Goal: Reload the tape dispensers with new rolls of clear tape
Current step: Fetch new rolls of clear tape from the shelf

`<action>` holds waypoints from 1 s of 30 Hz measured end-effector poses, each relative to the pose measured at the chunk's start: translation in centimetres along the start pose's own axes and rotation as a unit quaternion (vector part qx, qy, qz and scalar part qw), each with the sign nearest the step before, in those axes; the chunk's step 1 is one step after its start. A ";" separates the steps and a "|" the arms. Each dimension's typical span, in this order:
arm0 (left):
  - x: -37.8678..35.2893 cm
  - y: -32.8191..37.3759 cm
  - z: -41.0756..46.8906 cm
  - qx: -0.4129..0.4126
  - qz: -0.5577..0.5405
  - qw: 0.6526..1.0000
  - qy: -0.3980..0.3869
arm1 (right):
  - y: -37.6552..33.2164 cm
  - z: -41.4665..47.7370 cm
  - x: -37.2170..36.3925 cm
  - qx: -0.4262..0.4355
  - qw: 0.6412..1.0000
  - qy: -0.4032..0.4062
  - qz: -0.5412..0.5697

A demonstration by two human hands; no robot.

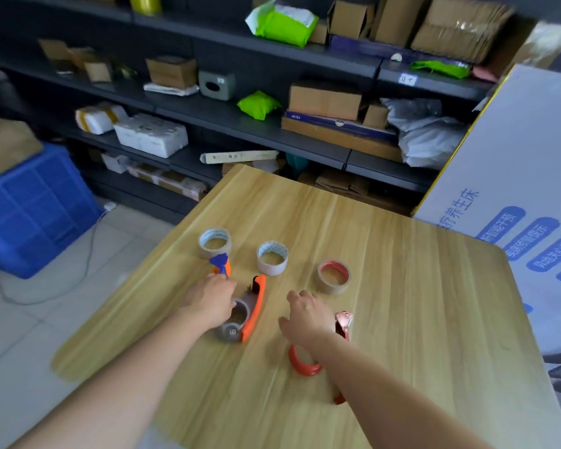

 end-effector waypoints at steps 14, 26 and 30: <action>8.1 -18.9 -1.6 0.027 0.025 0.996 0.080 | -19.3 7.6 4.5 0.114 0.992 0.038 -0.040; 16.3 -38.7 -2.6 0.072 0.029 0.983 0.166 | -38.4 13.9 8.5 0.178 0.977 0.102 -0.062; 18.9 -43.9 -2.4 0.091 0.011 0.977 0.194 | -43.6 16.5 9.9 0.201 0.970 0.118 -0.075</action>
Point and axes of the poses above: each hand's wrist, its own z-axis towards the middle knuckle, its own x-axis out of the back of the hand, y = z × x, the point moved 7 cm from there along z, towards the middle knuckle, and after that the axes turned 8 degrees about x, right-handed, at the moved point
